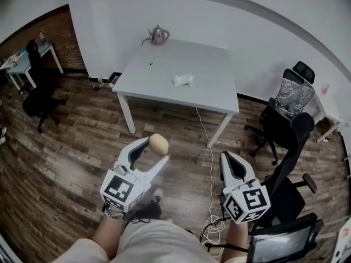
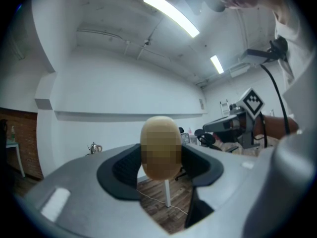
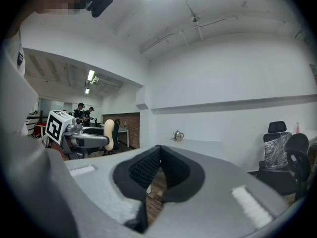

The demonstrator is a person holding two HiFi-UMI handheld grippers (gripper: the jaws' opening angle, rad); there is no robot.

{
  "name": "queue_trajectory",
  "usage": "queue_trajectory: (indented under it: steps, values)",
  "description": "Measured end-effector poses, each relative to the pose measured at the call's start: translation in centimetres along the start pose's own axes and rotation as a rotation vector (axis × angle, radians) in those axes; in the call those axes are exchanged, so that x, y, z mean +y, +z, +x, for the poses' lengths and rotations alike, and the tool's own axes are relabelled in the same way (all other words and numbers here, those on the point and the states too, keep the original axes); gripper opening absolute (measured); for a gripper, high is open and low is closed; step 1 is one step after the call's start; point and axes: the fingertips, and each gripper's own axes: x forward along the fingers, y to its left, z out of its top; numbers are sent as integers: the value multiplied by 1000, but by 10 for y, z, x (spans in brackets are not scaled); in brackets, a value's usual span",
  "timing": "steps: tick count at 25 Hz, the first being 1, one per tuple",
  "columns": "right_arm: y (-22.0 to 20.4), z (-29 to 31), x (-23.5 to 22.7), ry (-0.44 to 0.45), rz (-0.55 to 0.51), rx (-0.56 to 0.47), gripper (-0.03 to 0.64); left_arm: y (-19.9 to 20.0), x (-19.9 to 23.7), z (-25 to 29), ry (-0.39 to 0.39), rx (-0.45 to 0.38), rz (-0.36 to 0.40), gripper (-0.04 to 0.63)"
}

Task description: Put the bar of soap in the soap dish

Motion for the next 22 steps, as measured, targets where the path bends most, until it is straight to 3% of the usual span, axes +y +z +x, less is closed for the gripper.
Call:
queue_trajectory:
  steps: [22]
  values:
    - [-1,77,-28,9,18,44,3,-14,63,54,10,5,-30,270]
